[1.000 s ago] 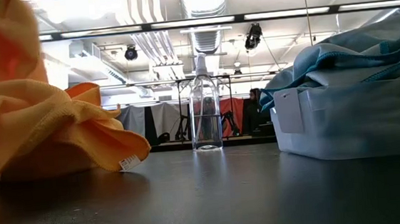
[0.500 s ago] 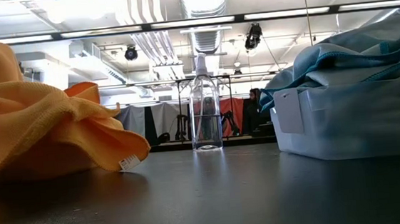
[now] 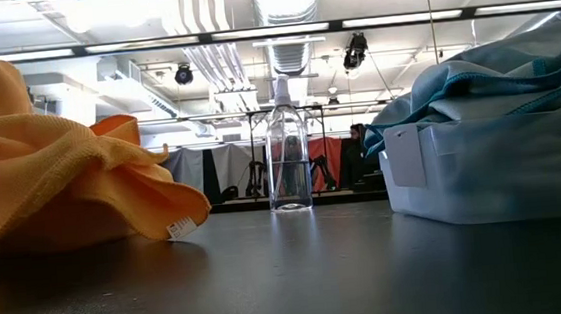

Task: Sort microfiber towel by color & place in baskets
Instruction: Put the orange microfiber cloth into the orange bin, then return to Home Position

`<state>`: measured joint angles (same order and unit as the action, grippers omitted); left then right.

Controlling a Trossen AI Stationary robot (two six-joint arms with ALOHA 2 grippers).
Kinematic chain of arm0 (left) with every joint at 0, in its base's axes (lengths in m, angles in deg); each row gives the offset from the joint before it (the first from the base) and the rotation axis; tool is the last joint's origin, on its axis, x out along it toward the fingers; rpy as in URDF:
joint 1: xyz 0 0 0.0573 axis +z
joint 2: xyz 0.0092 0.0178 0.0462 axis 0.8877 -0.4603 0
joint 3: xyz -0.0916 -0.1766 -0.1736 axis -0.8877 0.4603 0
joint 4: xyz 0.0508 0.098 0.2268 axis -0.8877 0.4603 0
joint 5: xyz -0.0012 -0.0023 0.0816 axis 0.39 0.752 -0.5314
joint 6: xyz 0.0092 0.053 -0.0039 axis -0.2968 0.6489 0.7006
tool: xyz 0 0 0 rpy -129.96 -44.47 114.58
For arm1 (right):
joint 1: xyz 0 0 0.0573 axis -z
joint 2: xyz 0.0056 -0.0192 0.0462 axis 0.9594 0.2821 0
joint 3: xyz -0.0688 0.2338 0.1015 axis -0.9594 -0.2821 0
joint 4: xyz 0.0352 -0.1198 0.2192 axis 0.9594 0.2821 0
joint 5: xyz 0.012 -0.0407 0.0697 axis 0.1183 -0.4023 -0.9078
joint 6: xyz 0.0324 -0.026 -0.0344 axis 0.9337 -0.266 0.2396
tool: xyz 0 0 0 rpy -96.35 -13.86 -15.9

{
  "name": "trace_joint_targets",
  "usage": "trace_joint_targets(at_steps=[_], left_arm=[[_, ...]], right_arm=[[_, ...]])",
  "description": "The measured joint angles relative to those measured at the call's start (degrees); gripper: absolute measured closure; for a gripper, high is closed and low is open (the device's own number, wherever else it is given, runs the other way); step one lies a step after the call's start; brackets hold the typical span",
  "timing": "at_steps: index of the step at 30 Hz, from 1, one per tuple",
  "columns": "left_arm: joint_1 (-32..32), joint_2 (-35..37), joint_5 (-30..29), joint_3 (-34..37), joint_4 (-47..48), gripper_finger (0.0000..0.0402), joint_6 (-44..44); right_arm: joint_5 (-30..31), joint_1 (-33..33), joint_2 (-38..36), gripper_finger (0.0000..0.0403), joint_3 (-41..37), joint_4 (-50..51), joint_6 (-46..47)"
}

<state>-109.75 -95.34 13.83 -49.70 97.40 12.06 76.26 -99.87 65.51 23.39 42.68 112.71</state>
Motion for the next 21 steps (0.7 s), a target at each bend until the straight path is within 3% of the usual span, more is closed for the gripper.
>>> trace_joint_targets(at_steps=[13, 21], left_arm=[[0.0, 0.8, -0.1, 0.0, 0.0, 0.0226, 0.5], [0.0, -0.3, 0.0, -1.2, -2.8, 0.0208, -1.1]], right_arm=[[0.0, 0.0, 0.0, 0.0261, 0.0, 0.0, 0.4], [-0.7, 0.0, 0.1, 0.0261, 0.0, 0.0, -0.3]])
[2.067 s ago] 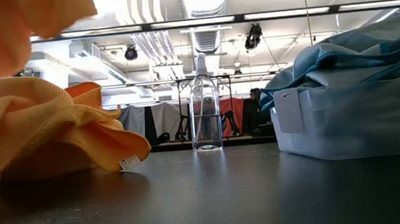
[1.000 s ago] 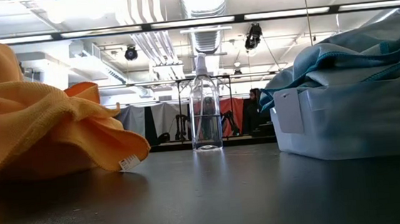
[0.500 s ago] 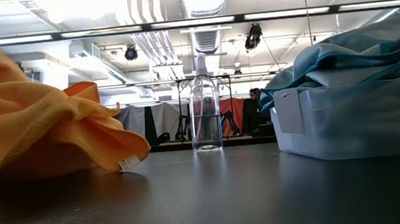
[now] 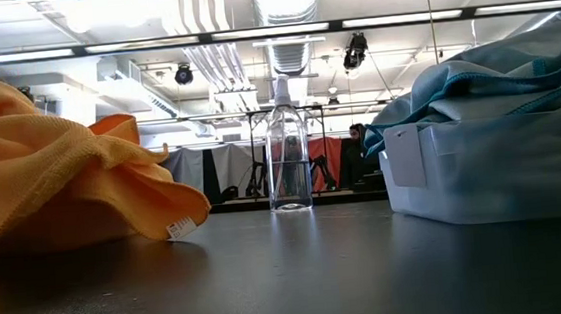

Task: Sort microfiber towel by color & place in baskets
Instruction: Return to Home Position

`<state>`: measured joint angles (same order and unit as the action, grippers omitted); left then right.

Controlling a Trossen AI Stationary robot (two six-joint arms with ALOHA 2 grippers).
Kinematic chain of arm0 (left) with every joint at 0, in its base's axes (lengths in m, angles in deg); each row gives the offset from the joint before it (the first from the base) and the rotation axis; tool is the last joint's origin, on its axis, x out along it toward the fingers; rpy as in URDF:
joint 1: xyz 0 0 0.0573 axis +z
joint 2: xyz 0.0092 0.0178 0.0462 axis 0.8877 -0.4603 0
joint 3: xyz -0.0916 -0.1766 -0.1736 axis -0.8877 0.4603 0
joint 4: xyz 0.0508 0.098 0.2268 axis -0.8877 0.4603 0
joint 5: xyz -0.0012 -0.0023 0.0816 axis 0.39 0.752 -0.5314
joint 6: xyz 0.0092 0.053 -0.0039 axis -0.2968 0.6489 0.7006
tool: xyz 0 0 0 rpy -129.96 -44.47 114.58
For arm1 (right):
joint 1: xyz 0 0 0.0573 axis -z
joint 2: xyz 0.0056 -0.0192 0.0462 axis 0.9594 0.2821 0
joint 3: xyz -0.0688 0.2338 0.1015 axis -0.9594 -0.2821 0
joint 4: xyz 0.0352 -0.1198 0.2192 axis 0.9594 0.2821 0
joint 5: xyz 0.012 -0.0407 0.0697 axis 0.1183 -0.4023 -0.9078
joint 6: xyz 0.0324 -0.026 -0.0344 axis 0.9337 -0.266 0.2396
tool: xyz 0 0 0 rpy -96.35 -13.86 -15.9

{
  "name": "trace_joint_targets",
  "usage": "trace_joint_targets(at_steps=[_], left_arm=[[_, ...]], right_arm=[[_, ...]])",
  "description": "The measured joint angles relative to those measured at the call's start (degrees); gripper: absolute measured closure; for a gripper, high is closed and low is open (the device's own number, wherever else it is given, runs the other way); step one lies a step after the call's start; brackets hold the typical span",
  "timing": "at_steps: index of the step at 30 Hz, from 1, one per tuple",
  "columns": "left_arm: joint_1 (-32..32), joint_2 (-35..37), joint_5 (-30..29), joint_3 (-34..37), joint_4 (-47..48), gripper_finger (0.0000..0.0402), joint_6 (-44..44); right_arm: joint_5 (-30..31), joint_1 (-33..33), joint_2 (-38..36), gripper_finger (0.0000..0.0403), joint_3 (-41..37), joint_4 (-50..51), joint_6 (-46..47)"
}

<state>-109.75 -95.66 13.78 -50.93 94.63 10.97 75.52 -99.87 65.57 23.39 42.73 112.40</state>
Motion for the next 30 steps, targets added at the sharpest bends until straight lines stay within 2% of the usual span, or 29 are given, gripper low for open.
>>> trace_joint_targets(at_steps=[4, 10, 17, 20, 23, 30], left_arm=[[0.0, -1.4, 0.0, -1.6, -7.9, 0.0208, -2.7], [0.0, -5.8, 0.0, -5.7, -21.8, 0.0208, 0.5], [0.0, -14.0, 0.0, -16.0, -26.8, 0.0208, 2.1], [0.0, -18.5, 0.0, -22.2, -26.7, 0.0208, 8.5], [0.0, -23.3, 0.0, -29.0, -26.4, 0.0208, 20.5], [-0.1, -36.1, 0.0, -47.4, -25.1, 0.0208, 40.3]], right_arm=[[-4.1, 0.0, 0.0, 0.0261, 0.0, 0.0, 5.7], [-7.8, -0.1, 0.0, 0.0261, 0.0, -0.1, 15.0], [-11.7, -0.1, 0.0, 0.0261, 0.0, -0.2, 17.8], [-11.8, -0.1, 0.0, 0.0261, 0.0, -0.3, 19.2], [-11.5, -0.6, 0.0, 0.0261, 0.0, -0.4, 20.2], [-11.4, -3.1, 0.0, 0.0261, 0.0, -5.8, 13.2]])
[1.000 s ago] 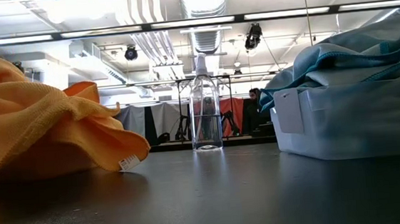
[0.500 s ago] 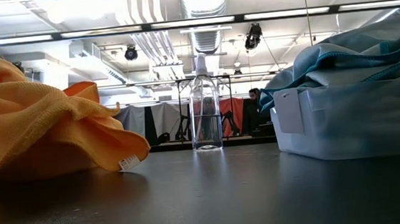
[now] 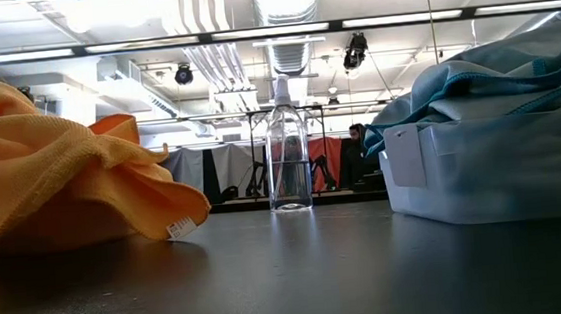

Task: Sort microfiber towel by color & place in baskets
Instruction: Return to Home Position

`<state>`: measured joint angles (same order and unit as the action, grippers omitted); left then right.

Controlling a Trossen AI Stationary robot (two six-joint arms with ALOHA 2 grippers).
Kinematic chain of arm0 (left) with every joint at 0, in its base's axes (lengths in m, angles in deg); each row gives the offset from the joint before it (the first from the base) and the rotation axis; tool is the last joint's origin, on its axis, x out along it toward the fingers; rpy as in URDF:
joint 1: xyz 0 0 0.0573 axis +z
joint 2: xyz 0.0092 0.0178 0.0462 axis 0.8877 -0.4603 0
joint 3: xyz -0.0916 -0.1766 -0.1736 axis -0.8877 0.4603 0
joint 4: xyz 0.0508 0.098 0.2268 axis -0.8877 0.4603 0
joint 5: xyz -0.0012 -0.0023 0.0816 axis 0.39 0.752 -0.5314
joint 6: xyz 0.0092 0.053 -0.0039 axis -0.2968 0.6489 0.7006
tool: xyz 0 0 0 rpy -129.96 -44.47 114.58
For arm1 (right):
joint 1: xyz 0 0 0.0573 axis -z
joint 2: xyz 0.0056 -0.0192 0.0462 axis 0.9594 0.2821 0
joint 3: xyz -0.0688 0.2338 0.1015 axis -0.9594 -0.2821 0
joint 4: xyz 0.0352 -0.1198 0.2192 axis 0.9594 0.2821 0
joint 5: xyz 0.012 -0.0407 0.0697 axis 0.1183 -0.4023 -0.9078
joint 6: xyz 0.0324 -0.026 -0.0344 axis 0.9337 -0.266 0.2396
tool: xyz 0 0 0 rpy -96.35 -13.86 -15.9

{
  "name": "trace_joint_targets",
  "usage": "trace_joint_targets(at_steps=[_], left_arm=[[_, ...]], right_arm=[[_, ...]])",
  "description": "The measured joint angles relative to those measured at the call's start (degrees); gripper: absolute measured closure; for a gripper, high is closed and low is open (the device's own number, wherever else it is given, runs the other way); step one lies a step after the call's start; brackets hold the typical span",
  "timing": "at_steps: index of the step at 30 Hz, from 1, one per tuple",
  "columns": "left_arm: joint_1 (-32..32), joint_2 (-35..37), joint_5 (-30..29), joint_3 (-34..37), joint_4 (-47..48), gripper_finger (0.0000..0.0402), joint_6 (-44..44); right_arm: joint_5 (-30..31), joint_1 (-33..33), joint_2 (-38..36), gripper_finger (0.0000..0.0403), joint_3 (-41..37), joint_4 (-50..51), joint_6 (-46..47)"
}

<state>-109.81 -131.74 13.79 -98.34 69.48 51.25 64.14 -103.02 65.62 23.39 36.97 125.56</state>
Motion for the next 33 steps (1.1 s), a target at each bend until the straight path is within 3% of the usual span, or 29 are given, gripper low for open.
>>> trace_joint_targets(at_steps=[6, 10, 19, 26, 33], left_arm=[[-0.1, -5.4, -0.4, -11.2, 8.4, 0.0208, 3.0], [-1.2, -5.0, -2.3, -10.8, 8.4, 0.0208, 2.3], [-7.0, 1.2, -11.9, 1.5, 3.7, 0.0208, -4.3], [-10.8, 8.9, -13.6, 16.6, -11.0, 0.0208, -1.8], [-12.2, 17.4, -13.6, 30.8, -24.2, 0.0208, 1.5]], right_arm=[[-0.1, -3.6, -0.2, 0.0261, 0.0, -9.0, -9.3], [0.1, -6.2, -0.8, 0.0261, 0.0, -12.6, -13.5], [4.4, -9.8, -0.9, 0.0261, 0.0, -14.3, -14.9], [12.4, -12.8, -0.9, 0.0261, -2.2, -17.2, -15.5], [13.6, -14.5, -1.0, 0.0261, -8.4, -26.7, -17.7]])
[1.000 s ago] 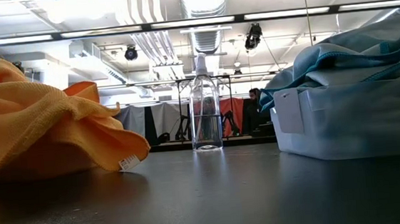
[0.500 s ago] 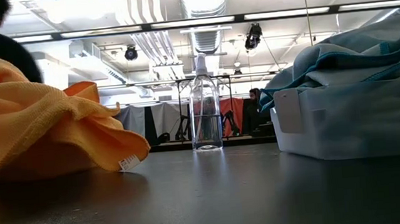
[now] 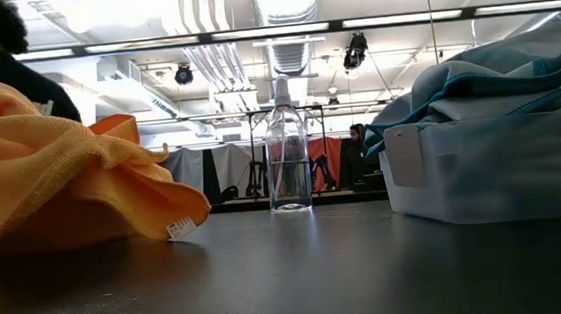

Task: Sort microfiber towel by color & place in baskets
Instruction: Return to Home Position

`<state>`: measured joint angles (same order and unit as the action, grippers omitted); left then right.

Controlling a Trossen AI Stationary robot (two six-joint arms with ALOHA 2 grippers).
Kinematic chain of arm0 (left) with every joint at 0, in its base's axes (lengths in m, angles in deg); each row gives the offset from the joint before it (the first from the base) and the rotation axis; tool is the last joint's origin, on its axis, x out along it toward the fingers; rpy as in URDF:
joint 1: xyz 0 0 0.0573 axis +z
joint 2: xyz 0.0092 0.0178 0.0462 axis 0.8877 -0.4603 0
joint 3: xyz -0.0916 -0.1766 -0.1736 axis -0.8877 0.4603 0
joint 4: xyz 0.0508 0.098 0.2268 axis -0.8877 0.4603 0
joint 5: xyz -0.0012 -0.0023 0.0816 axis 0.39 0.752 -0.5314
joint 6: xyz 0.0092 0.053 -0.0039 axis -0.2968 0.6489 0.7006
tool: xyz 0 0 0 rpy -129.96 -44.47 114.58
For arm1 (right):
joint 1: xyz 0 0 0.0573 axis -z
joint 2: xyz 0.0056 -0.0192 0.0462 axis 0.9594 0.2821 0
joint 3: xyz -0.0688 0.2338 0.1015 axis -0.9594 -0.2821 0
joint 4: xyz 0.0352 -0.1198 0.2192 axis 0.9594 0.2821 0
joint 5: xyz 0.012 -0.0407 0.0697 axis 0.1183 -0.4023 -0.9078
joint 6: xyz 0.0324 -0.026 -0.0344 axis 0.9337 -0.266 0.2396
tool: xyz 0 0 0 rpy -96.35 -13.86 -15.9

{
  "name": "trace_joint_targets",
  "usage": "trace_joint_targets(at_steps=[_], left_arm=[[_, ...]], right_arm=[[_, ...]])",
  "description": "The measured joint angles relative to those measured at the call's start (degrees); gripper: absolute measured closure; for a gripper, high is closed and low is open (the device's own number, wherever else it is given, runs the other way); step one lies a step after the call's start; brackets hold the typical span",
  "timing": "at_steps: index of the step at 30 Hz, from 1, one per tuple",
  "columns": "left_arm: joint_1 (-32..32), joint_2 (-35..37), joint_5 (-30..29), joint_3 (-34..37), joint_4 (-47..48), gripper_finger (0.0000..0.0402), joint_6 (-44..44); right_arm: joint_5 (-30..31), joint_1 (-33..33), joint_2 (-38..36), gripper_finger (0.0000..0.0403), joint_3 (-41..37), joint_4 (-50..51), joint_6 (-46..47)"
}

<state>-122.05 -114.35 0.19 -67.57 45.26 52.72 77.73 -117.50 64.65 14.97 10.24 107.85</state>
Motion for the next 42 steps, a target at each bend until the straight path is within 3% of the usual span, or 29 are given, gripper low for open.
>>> trace_joint_targets(at_steps=[11, 26, 34, 42], left_arm=[[-0.2, 12.8, 0.0, 17.8, -15.7, 0.0208, 4.7], [-0.2, 24.7, 1.7, 27.1, -19.7, 0.0208, 11.3], [-0.4, 35.5, 8.1, 37.6, -31.1, 0.0208, 19.4], [-0.3, 45.8, 8.8, 44.6, -32.2, 0.0208, 22.8]], right_arm=[[0.0, -0.3, -3.5, 0.0261, -13.6, -13.7, 0.0], [-0.1, -1.1, -23.4, 0.0261, -42.5, -42.2, -2.8], [-2.0, -1.1, -28.5, 0.0261, -48.0, -47.4, -6.9], [-2.2, -1.1, -32.8, 0.0261, -50.5, -47.4, -10.1]])
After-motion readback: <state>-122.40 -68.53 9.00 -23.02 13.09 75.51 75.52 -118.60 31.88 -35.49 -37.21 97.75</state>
